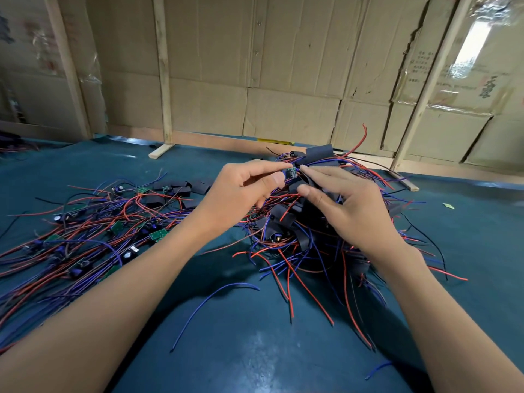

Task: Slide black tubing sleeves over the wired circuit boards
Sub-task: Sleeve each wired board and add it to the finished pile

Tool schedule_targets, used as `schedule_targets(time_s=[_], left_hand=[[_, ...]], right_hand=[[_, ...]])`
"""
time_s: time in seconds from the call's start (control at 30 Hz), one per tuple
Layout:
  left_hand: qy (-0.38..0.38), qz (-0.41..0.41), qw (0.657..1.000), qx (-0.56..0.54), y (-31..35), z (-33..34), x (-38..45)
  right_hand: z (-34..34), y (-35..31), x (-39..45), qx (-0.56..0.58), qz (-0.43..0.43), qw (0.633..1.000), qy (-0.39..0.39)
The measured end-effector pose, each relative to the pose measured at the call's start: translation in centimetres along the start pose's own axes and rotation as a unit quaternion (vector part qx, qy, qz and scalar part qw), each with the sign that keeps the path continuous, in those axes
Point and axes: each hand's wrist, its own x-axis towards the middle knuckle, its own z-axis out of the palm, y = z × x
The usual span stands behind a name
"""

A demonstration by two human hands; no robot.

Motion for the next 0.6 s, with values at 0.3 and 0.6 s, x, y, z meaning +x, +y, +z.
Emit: schedule_targets(time_s=[0.3, 0.6], left_hand=[[-0.017, -0.094, 0.975, -0.201, -0.6, -0.9, 0.6], [-0.043, -0.124, 0.960, -0.248, -0.7, -1.2, 0.5]], right_hand=[[-0.1, -0.3, 0.0, 0.036, 0.035, 0.998, -0.042], [0.3, -0.3, -0.1, 0.019, 0.017, 1.000, 0.007]])
